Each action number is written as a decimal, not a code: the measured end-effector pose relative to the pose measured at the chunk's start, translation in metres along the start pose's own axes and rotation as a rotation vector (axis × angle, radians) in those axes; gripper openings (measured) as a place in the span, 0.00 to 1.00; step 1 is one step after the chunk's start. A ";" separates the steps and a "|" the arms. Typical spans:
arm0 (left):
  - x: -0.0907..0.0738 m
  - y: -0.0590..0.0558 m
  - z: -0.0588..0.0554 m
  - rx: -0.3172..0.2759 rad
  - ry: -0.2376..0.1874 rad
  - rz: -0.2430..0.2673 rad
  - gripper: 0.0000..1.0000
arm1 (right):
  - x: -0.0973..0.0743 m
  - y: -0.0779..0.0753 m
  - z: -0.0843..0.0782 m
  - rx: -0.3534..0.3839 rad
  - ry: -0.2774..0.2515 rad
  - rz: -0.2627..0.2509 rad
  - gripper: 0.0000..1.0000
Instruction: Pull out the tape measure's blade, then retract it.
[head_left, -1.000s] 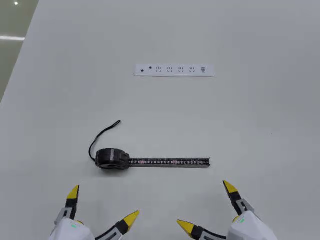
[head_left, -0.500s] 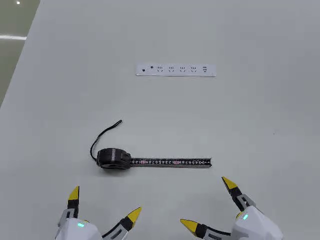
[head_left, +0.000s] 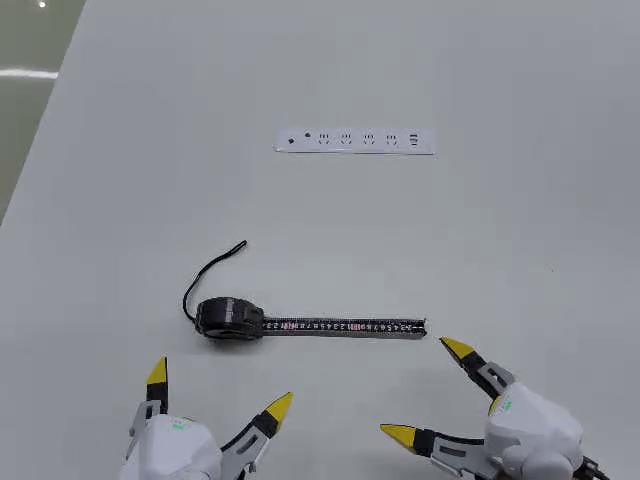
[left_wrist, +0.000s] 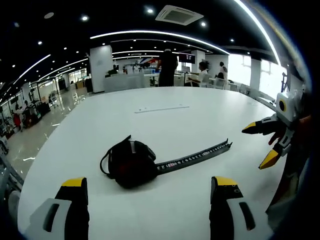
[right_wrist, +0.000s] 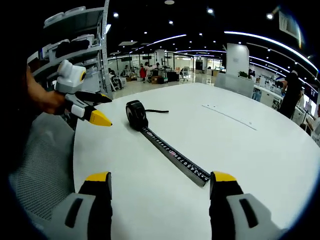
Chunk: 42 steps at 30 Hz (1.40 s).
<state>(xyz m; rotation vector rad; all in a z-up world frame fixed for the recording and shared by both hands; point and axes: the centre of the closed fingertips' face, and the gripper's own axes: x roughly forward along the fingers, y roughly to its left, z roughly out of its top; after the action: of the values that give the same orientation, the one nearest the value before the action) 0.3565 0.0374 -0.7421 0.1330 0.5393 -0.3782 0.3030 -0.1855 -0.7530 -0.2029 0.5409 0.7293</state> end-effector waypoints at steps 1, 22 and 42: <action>0.003 0.001 -0.001 -0.001 0.007 0.004 0.99 | 0.001 -0.002 -0.002 0.000 0.006 0.016 0.81; 0.042 0.012 0.000 -0.034 0.072 0.041 0.97 | 0.016 -0.041 -0.012 -0.178 0.087 0.195 0.60; 0.076 0.029 0.006 -0.107 0.105 0.091 0.96 | 0.040 -0.064 -0.032 -0.317 0.203 0.325 0.31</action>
<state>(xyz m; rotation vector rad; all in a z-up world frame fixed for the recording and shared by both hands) 0.4309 0.0385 -0.7763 0.0737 0.6535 -0.2541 0.3586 -0.2203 -0.8021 -0.4954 0.6582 1.1188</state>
